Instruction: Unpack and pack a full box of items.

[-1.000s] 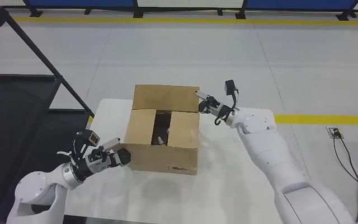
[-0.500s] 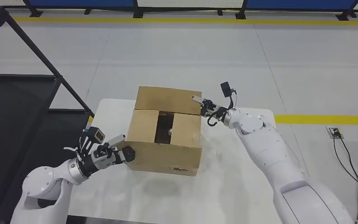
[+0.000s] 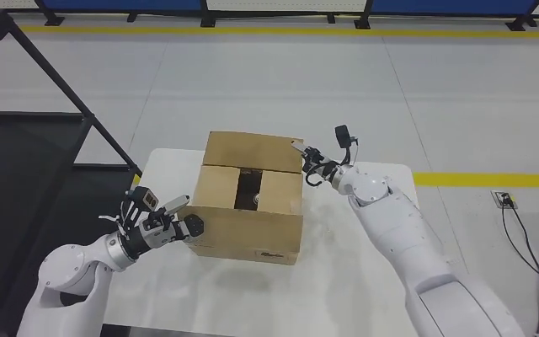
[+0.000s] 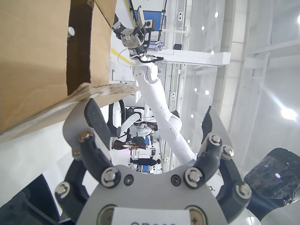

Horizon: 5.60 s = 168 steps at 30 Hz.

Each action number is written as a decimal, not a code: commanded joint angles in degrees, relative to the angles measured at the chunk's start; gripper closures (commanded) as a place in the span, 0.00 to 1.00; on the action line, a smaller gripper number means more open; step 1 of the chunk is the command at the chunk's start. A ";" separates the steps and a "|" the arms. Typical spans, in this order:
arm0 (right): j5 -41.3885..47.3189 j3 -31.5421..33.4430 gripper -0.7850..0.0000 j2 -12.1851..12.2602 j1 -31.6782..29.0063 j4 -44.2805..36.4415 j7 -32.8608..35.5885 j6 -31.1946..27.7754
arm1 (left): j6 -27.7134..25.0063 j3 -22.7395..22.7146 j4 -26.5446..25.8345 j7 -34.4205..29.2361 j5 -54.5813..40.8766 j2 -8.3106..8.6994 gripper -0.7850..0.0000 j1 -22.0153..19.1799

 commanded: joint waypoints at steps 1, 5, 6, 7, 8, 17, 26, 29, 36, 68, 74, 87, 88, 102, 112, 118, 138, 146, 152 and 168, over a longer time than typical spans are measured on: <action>-0.01 0.01 0.00 0.02 0.01 -0.01 0.04 -0.02 | -0.01 -0.02 -0.02 -0.01 0.01 0.00 0.00 0.02; 5.52 2.01 0.00 -0.33 -0.84 -0.94 2.54 -3.96 | 0.58 0.51 1.33 0.13 -0.33 0.03 0.00 -0.66; 6.44 2.49 0.00 -0.22 -0.65 -0.55 3.66 -5.18 | 0.57 0.71 1.76 0.15 -0.42 0.07 0.00 -1.04; 7.32 2.95 0.00 -0.11 -0.46 -0.29 4.97 -6.14 | 0.59 0.92 2.08 0.14 -0.48 0.11 0.00 -1.31; 8.17 3.41 0.00 0.03 -0.27 -0.06 6.29 -6.97 | 0.53 1.11 2.33 0.16 -0.51 0.14 0.00 -1.54; 7.82 4.05 0.00 0.51 0.08 0.23 6.87 -8.45 | 0.13 2.73 3.89 -0.09 -1.27 0.44 0.00 -2.99; 6.54 4.52 0.00 1.46 0.21 -0.76 9.66 -12.60 | 0.30 4.83 5.35 2.23 -1.31 0.55 0.00 -4.71; 6.15 4.74 0.00 1.97 0.26 -1.47 11.68 -14.11 | 0.66 5.86 6.07 3.99 -1.44 0.46 0.00 -5.62; 6.54 5.33 0.00 2.96 -0.09 -3.97 19.13 -15.19 | 1.24 7.92 7.52 6.45 -1.66 0.33 0.00 -7.53; 5.23 6.20 0.00 6.12 -12.74 -32.42 30.23 13.29 | 1.25 15.53 7.05 20.70 5.55 -0.35 0.00 -10.76; 6.12 7.60 0.00 6.97 -16.63 -39.42 29.27 17.47 | 1.33 16.51 7.82 21.44 7.01 -0.43 0.00 -11.88; 6.03 7.08 0.00 7.79 -20.74 -44.17 29.13 21.51 | -1.82 16.88 8.28 25.73 6.24 -0.89 0.00 -12.58; 6.13 7.07 0.00 7.83 -20.94 -44.00 29.08 21.45 | -2.20 16.69 8.19 26.21 5.81 -0.92 0.00 -12.40; 8.49 7.25 0.00 8.21 -21.94 -41.98 27.87 18.49 | -4.72 19.13 11.33 33.18 5.52 -2.01 0.00 -11.86; 8.71 7.56 0.00 8.82 -22.24 -42.55 29.21 16.92 | -7.06 19.13 12.28 38.75 3.83 -2.76 0.00 -10.74; 8.99 8.24 0.00 9.29 -22.16 -42.74 29.72 15.83 | -6.37 19.20 13.00 39.41 4.09 -3.00 0.00 -10.96; 3.29 11.30 0.00 11.86 -26.48 -47.42 25.22 17.47 | -5.44 18.02 13.38 39.79 5.20 -3.39 0.00 -11.39; 4.91 8.41 0.00 11.17 -24.06 -44.36 25.47 16.04 | -5.05 17.69 13.51 39.89 5.75 -3.53 0.00 -11.33; 6.88 6.63 0.00 10.56 -22.24 -41.37 25.79 14.93 | -4.98 16.87 13.65 39.82 5.74 -3.54 0.00 -11.06; 3.27 8.39 0.00 11.39 -21.68 -40.33 20.61 13.70 | -3.76 16.43 13.19 37.37 6.11 -3.69 0.00 -12.52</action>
